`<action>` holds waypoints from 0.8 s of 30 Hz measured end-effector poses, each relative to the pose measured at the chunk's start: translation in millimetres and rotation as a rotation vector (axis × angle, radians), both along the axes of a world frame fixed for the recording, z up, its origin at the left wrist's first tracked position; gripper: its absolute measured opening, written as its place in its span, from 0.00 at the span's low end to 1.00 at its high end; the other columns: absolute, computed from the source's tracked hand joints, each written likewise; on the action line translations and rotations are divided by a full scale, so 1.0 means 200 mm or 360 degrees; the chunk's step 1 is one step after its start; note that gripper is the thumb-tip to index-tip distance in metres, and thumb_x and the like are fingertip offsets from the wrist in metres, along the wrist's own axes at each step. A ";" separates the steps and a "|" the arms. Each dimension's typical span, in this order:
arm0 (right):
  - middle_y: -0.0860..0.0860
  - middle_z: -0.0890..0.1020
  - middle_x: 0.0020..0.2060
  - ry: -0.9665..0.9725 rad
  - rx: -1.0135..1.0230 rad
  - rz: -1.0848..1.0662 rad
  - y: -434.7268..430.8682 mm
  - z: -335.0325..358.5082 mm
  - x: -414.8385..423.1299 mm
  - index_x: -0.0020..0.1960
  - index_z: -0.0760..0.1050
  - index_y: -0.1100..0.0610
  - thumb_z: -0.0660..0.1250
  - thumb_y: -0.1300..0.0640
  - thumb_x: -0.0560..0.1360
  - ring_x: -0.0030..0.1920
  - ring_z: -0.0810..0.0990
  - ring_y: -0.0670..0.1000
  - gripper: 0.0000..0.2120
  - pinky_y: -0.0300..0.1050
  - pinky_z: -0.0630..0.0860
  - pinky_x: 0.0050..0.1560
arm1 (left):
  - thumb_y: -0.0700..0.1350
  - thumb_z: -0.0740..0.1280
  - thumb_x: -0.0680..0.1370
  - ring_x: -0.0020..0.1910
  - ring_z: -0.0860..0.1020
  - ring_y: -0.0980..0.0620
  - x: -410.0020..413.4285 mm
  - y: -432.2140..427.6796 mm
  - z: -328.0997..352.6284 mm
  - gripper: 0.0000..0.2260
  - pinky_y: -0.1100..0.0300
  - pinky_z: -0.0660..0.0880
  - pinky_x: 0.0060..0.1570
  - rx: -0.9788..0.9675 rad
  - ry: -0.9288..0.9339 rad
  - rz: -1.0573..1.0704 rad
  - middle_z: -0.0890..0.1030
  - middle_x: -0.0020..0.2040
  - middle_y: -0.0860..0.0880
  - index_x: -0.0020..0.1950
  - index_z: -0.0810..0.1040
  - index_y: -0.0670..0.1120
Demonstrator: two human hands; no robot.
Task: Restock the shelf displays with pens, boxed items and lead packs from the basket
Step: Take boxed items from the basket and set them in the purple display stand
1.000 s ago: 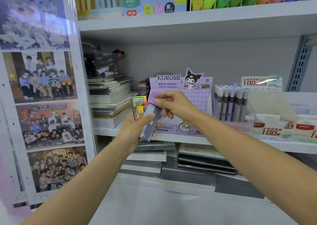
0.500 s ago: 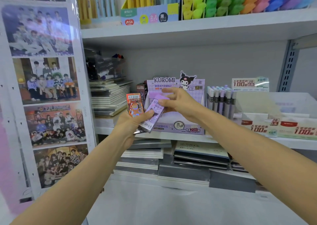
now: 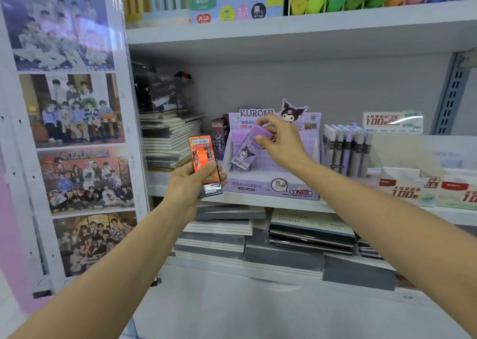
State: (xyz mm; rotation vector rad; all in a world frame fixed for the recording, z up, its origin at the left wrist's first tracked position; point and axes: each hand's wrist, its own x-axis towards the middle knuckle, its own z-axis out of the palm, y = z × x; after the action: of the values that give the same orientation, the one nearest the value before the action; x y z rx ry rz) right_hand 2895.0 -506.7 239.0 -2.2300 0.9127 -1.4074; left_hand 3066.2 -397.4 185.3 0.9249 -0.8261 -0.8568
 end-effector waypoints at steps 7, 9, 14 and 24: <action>0.56 0.83 0.50 0.0202 -0.0123 0.0011 -0.05 0.00 0.05 0.58 0.76 0.56 0.70 0.64 0.75 0.52 0.81 0.55 0.13 0.53 0.78 0.56 | 0.39 0.70 0.76 0.37 0.85 0.48 0.05 -0.04 -0.05 0.04 0.58 0.81 0.35 0.0021 0.0023 -0.0051 0.85 0.39 0.45 0.49 0.80 0.39; 0.57 0.82 0.50 0.0323 -0.0151 0.0015 -0.06 0.04 0.06 0.58 0.77 0.56 0.70 0.64 0.75 0.51 0.81 0.56 0.13 0.53 0.77 0.56 | 0.40 0.70 0.75 0.38 0.85 0.48 0.04 -0.06 -0.06 0.05 0.59 0.81 0.35 0.0026 0.0018 -0.0070 0.85 0.39 0.44 0.49 0.80 0.39; 0.55 0.82 0.53 0.0567 -0.0299 -0.0041 -0.09 0.09 0.13 0.59 0.78 0.57 0.70 0.63 0.75 0.51 0.79 0.55 0.14 0.43 0.71 0.52 | 0.40 0.71 0.75 0.38 0.85 0.48 0.04 -0.09 -0.07 0.08 0.58 0.81 0.36 0.0047 -0.0004 -0.0078 0.85 0.40 0.44 0.52 0.80 0.38; 0.51 0.78 0.49 0.0236 -0.0426 -0.0148 -0.14 -0.06 0.15 0.53 0.79 0.59 0.75 0.61 0.71 0.47 0.77 0.52 0.12 0.53 0.77 0.50 | 0.39 0.71 0.75 0.39 0.85 0.47 0.05 -0.10 -0.11 0.10 0.59 0.81 0.38 0.0079 0.0027 -0.0175 0.85 0.41 0.42 0.54 0.79 0.37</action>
State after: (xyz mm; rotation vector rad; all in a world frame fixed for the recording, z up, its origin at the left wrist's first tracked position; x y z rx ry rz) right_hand 2924.0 -535.1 227.0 -2.5482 0.9335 -1.4982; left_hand 3076.0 -418.1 162.9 0.9210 -0.8504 -0.9829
